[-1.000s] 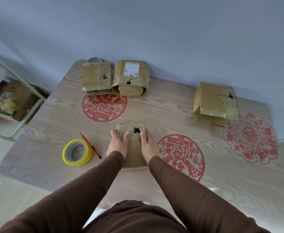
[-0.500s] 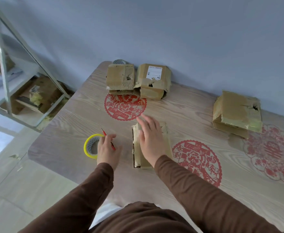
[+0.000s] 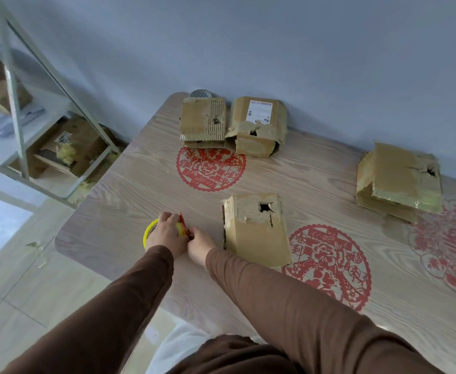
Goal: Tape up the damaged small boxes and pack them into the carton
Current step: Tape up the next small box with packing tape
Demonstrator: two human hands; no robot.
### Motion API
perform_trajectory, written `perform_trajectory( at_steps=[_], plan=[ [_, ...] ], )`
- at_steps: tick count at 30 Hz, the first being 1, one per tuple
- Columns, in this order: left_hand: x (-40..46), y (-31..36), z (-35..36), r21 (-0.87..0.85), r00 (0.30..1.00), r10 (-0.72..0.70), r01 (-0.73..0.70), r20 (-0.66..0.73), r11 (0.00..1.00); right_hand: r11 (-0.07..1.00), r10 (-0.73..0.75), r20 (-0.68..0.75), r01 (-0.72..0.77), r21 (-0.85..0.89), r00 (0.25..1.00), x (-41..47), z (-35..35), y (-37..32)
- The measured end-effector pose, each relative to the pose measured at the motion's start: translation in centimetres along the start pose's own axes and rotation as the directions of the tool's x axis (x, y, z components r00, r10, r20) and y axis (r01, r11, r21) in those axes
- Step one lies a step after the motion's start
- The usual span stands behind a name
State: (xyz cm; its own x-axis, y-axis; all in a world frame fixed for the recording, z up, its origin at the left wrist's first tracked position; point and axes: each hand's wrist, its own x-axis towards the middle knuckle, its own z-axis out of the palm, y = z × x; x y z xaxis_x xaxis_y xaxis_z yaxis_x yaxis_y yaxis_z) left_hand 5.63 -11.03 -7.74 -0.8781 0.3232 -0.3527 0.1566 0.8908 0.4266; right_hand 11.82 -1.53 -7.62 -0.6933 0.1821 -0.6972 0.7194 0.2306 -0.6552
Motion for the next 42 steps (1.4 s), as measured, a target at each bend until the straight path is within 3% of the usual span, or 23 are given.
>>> perform_trajectory(
  at_steps=[5, 11, 17, 20, 25, 27, 29, 31, 33, 35, 37, 39, 42],
  plan=[
    [-1.4, -1.5, -0.4, -0.231, 0.991, 0.088, -0.109, -0.1, 0.967, 0.989, -0.145, -0.081, 0.141, -0.05, 0.986, -2.5, -1.0, 0.1],
    [-3.2, 1.2, -2.8, -0.68, 0.999, 0.013, -0.036, -0.04, 0.732, 0.935, -0.352, -0.177, 0.338, -0.108, 0.919, -5.9, -4.4, -1.5],
    [-3.2, 7.7, -5.9, -0.702, 0.994, 0.108, -0.074, 0.004, 0.708, 0.879, -0.475, -0.356, 0.449, -0.16, 0.805, -9.2, -9.3, -2.1],
    [-2.9, 10.6, -6.8, -0.64, 0.985, 0.167, -0.147, -0.03, 0.754, 0.862, -0.501, -0.451, 0.475, -0.178, 0.739, -10.0, -11.7, -2.1],
    [-2.7, 14.9, -7.5, -0.58, 0.968, 0.248, -0.221, -0.034, 0.784, 0.88, -0.41, -0.559, 0.475, -0.034, 0.721, -10.9, -14.6, -1.6],
    [-2.7, 15.4, -7.1, -0.567, 0.967, 0.253, -0.207, 0.003, 0.797, 0.876, -0.392, -0.653, 0.479, -0.051, 0.648, -11.4, -16.1, -1.5],
    [-2.5, 14.3, -6.5, -0.538, 0.975, 0.221, -0.171, 0.03, 0.825, 0.865, -0.264, -0.763, 0.494, 0.083, 0.59, -11.9, -18.8, -1.5],
    [-2.8, 12.6, -5.9, -0.594, 0.983, 0.164, -0.088, 0.076, 0.799, 0.826, -0.149, -0.731, 0.49, 0.278, 0.666, -12.1, -21.9, -0.8],
    [-3.4, 11.8, -5.7, -0.72, 0.98, 0.14, 0.003, 0.139, 0.694, 0.852, -0.101, -0.623, 0.391, 0.348, 0.775, -11.7, -23.0, 1.3],
    [-4.0, 11.9, -5.8, -0.797, 0.975, 0.155, 0.033, 0.157, 0.603, 0.968, -0.096, -0.602, 0.216, 0.13, 0.793, -10.4, -22.0, 4.7],
    [-4.1, 12.6, -6.0, -0.817, 0.974, 0.186, -0.001, 0.13, 0.577, 0.998, -0.046, -0.619, 0.064, 0.007, 0.784, -9.3, -20.2, 7.6],
    [-3.9, 13.2, -6.4, -0.826, 0.976, 0.197, -0.032, 0.097, 0.563, 0.976, 0.102, -0.555, 0.025, 0.217, 0.826, -8.8, -18.2, 9.0],
    [-3.5, 13.4, -6.6, -0.822, 0.979, 0.196, -0.068, 0.055, 0.565, 0.819, 0.28, -0.448, 0.032, 0.572, 0.849, -8.8, -13.8, 9.1]
  ],
)
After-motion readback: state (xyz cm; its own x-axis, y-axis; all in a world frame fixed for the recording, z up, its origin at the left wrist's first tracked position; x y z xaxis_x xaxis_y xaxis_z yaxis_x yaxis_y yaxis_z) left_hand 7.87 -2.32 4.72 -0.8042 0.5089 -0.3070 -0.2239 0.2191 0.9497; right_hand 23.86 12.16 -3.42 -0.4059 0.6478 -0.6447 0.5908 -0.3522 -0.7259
